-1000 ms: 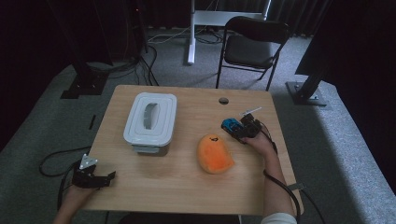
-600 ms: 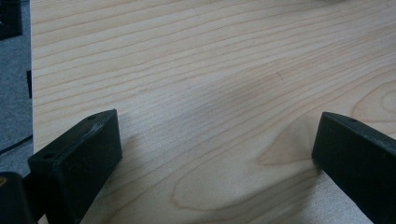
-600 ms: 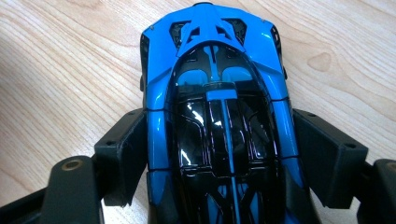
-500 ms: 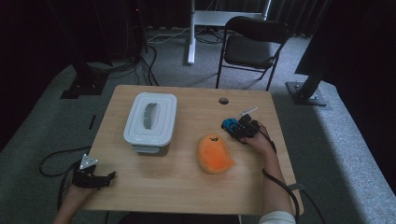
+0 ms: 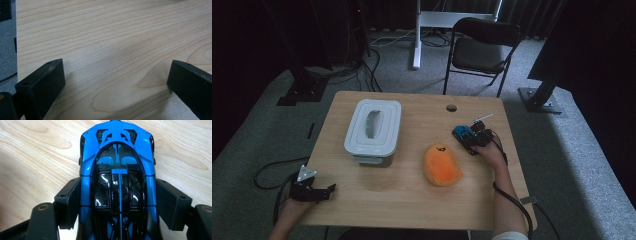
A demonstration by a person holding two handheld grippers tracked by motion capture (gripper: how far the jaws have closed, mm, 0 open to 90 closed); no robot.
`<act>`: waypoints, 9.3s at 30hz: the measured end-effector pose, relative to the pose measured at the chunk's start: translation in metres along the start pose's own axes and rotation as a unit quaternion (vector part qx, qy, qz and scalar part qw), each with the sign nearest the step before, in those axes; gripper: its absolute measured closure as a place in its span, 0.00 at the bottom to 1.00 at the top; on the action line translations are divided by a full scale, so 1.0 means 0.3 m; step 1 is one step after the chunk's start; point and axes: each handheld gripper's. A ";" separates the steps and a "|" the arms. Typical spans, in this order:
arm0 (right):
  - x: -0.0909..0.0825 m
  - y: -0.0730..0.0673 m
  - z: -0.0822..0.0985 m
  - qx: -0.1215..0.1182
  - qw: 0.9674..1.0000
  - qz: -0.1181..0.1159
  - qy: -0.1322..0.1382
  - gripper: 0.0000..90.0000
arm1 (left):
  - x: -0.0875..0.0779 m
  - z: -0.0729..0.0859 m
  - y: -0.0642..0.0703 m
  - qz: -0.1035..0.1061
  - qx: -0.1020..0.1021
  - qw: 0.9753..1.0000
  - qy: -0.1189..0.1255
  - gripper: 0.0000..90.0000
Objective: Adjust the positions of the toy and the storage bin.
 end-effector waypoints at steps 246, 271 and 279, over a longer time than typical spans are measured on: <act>-0.147 -0.566 0.140 -0.016 0.997 -0.063 0.044 0.23 | -0.001 0.000 0.002 -0.002 -0.001 1.000 -0.001 0.02; -0.215 -0.553 0.143 -0.038 0.995 -0.056 0.069 0.65 | -0.001 0.000 0.003 -0.002 -0.001 1.000 -0.002 0.02; -0.245 -0.508 0.143 -0.028 0.996 -0.044 0.075 0.65 | -0.001 0.000 0.003 -0.002 -0.001 1.000 -0.001 0.02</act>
Point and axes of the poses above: each handheld gripper's, and its own axes: x roughly forward along the jaws, z roughly out of its underside, y roughly to its right, and after that the axes turned 4 degrees about -z, right-handed
